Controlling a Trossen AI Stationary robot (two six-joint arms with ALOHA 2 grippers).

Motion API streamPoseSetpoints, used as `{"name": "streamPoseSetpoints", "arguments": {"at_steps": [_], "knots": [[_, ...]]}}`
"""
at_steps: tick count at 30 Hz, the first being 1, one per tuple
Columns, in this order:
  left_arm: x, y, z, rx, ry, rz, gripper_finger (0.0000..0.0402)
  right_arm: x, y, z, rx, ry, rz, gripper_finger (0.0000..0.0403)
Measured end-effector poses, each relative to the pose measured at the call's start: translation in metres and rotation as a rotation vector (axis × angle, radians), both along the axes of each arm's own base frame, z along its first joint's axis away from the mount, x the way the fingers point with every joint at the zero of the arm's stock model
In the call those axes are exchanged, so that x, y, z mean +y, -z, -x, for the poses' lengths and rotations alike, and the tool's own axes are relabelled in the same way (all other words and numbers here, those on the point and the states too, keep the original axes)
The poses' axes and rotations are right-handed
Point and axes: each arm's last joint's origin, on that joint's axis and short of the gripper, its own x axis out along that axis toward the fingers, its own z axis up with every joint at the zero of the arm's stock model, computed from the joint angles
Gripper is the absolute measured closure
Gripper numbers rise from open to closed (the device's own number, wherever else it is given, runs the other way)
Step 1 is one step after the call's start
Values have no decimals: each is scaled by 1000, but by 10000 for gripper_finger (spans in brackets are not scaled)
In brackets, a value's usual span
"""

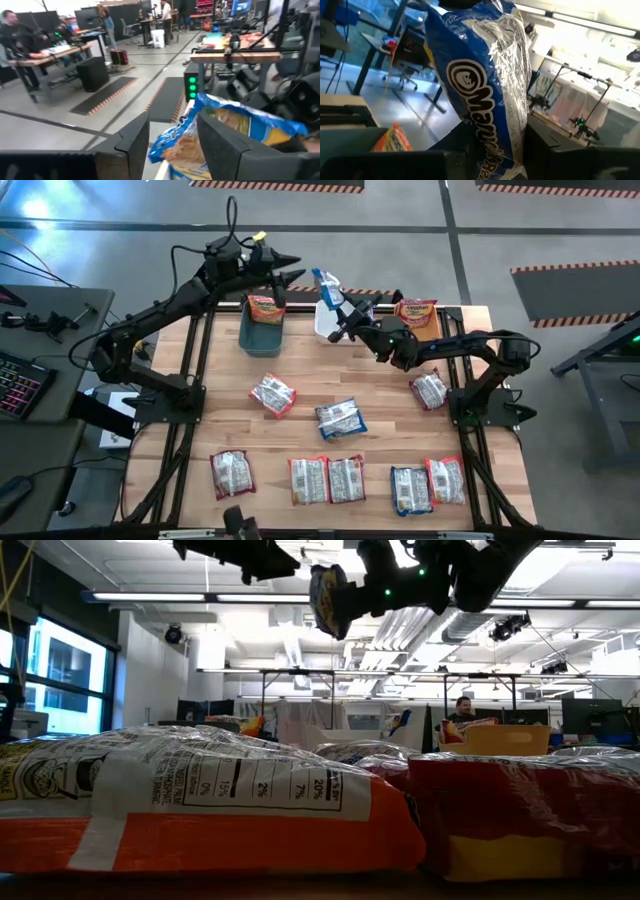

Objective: Sort Maruchan noodles
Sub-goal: Put the bottom left blue noodle pack into the white bin

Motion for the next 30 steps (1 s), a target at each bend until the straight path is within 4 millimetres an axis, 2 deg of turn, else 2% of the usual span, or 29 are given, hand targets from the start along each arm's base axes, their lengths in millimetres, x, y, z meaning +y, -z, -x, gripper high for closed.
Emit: {"name": "streamPoseSetpoints", "arguments": {"at_steps": [4, 7, 11, 15, 20, 26, 30], "knots": [[7, 1, 6, 11, -28, -7, 234, -9, -17, 4, 27, 15, -76, 309], [10, 9, 4, 48, -29, -28, 234, -24, -33, 8, 54, 46, -216, 309], [9, 39, 0, 86, -11, -54, 234, -52, -53, 19, 93, 96, -498, 309], [4, 69, -3, 70, 7, -77, 234, -76, -71, 36, 85, 42, -755, 309], [-7, 99, -6, 54, 33, -67, 234, -92, -88, 58, 85, -37, -1027, 309], [-20, 127, -6, 75, 68, -70, 234, -104, -79, 76, 35, -2, -1323, 309], [-26, 133, -6, 49, 81, -101, 234, -120, -53, 75, 44, 40, -1498, 309]]}}
